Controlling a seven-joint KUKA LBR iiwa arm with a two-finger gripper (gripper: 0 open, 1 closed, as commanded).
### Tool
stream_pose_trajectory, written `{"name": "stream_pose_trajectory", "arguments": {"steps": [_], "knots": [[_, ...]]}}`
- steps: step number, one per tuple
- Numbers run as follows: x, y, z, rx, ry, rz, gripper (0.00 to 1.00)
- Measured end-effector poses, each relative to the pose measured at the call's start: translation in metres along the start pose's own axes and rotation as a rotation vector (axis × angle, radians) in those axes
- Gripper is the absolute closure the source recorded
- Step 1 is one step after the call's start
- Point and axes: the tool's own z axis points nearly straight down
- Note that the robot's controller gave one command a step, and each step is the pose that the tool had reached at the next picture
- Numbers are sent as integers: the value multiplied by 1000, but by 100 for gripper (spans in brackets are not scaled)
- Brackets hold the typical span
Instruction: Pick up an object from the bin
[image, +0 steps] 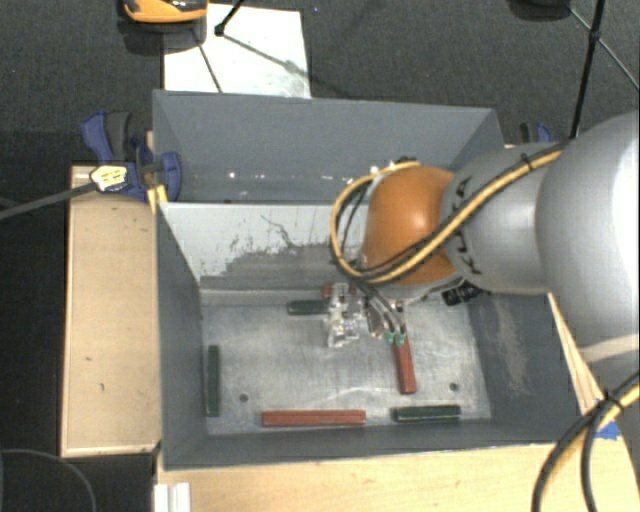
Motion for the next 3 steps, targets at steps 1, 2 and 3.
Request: {"name": "stream_pose_trajectory", "arguments": {"steps": [1,2,3], "knots": [[4,1,2,1,19,-1,0],[4,1,2,1,19,-1,0],[23,1,-16,1,9,37,100]]}}
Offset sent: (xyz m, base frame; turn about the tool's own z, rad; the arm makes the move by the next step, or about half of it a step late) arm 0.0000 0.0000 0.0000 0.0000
